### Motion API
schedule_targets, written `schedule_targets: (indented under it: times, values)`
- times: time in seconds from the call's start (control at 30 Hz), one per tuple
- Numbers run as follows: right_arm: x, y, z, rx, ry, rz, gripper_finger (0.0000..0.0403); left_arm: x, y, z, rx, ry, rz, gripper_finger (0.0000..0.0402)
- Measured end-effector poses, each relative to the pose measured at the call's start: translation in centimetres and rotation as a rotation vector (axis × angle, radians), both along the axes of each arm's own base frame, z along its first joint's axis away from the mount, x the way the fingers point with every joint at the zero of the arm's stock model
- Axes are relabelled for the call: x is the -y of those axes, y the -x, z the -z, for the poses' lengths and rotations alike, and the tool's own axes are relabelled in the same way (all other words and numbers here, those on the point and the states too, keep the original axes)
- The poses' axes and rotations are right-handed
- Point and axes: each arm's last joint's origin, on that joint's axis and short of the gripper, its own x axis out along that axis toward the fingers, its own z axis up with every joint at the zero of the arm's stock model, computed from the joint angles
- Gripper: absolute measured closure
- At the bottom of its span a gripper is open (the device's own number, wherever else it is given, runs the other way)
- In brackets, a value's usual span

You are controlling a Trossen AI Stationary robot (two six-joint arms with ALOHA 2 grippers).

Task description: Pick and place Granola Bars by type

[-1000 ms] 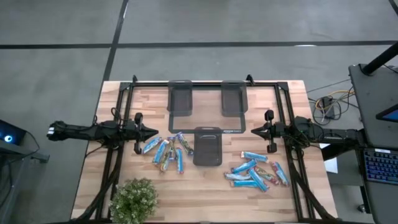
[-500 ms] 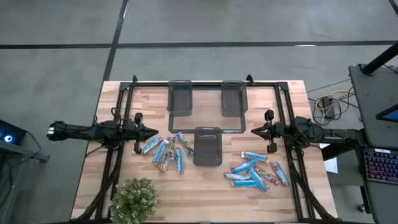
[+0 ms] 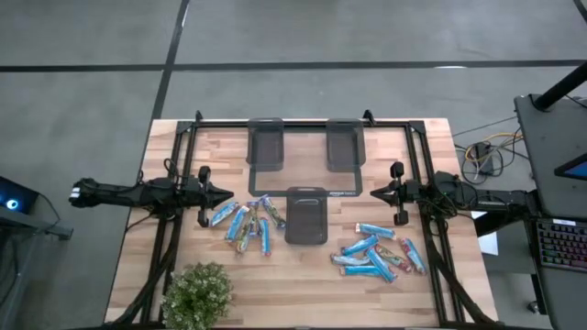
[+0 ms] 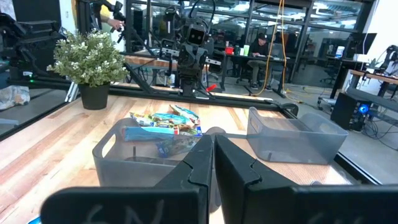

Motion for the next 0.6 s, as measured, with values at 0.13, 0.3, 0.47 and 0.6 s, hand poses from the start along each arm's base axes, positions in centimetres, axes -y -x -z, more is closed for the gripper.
schedule_targets:
  times: [0.13,0.3,0.47,0.6]
  values:
    - [0.0,0.0,0.0,0.0,0.0,0.0,0.0394,0.0,0.0,0.0,0.0,0.0,0.0,0.0401]
    - [0.0,0.0,-0.1,0.011,-0.044,-0.001,0.0394,0.0,0.0,0.01,0.0,0.0,0.0,0.0401]
    - [0.0,0.02,-0.51,0.052,-0.141,-0.006,0.0394,0.0,0.0,0.01,0.0,0.0,0.0,0.0401]
    - [0.0,0.07,-0.97,0.1,-0.195,-0.013,0.0394,0.0,-0.01,-0.08,0.01,0.003,-0.001,0.0401]
